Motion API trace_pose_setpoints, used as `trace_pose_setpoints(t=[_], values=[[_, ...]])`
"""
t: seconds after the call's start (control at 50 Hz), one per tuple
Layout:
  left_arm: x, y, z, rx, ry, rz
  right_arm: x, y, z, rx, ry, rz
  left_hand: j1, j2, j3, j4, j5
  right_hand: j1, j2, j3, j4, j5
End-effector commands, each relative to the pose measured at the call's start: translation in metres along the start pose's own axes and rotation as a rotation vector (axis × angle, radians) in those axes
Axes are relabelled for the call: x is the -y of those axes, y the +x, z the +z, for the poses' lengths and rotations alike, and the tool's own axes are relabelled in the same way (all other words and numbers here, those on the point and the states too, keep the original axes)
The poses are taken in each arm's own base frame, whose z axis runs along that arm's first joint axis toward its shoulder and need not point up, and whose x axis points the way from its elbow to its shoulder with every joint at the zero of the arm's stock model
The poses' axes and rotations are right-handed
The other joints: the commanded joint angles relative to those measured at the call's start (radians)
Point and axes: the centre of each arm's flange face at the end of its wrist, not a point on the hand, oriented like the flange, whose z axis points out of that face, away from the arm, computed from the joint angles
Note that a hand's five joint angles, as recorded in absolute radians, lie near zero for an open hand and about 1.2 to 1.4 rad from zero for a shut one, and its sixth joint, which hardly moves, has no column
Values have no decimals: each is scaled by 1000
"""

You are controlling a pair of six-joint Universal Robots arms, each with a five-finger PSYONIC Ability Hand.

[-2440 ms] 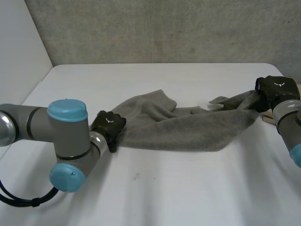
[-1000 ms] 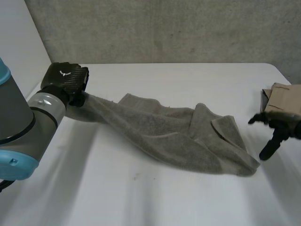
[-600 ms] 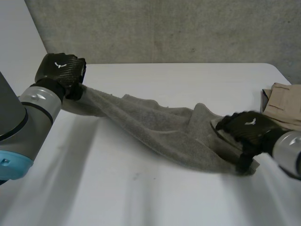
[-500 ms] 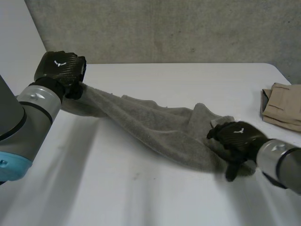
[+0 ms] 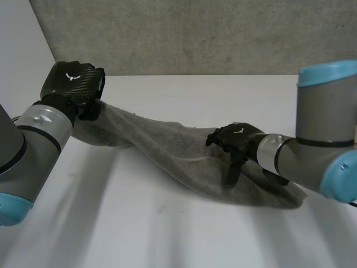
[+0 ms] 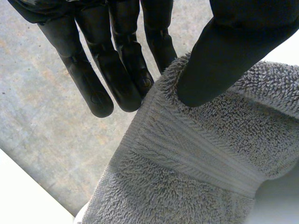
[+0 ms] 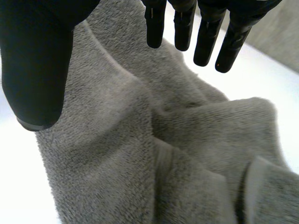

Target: Fold the laundry.

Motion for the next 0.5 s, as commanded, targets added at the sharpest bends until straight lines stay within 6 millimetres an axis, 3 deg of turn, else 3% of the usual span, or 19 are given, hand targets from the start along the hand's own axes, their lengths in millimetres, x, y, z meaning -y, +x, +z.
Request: trace_pose_setpoints(t=[0.02, 0.18, 0.26, 0.28, 0.3, 0.34, 0.5], values=[[1, -2, 0, 6, 3, -1, -8, -1, 35, 106, -110, 48, 265, 204, 205, 198, 248, 175, 127, 124, 139, 119], [-1, -3, 1, 9, -3, -1, -22, 0, 58, 121, -144, 62, 265, 204, 205, 198, 248, 462, 415, 411, 427, 406], [-6, -3, 1, 9, -16, 0, -24, 1, 62, 116, -146, 59, 265, 204, 205, 198, 248, 781, 734, 730, 746, 726], [-7, -4, 1, 13, -18, 1, -22, 2, 61, 109, -144, 57, 265, 204, 205, 198, 248, 1067, 1020, 1016, 1032, 1011], [-7, -5, 1, 15, -18, 1, -20, 3, 60, 104, -138, 55, 265, 204, 205, 198, 248, 1197, 1150, 1146, 1162, 1141], [-8, -6, 1, 17, -19, 1, -15, 6, 57, 94, -123, 53, 265, 204, 205, 198, 248, 1198, 1151, 1147, 1163, 1142], [-5, -12, 1, 36, -13, 2, 50, 13, -7, 31, 55, 0, 265, 204, 205, 198, 248, 1198, 1151, 1147, 1163, 1142]])
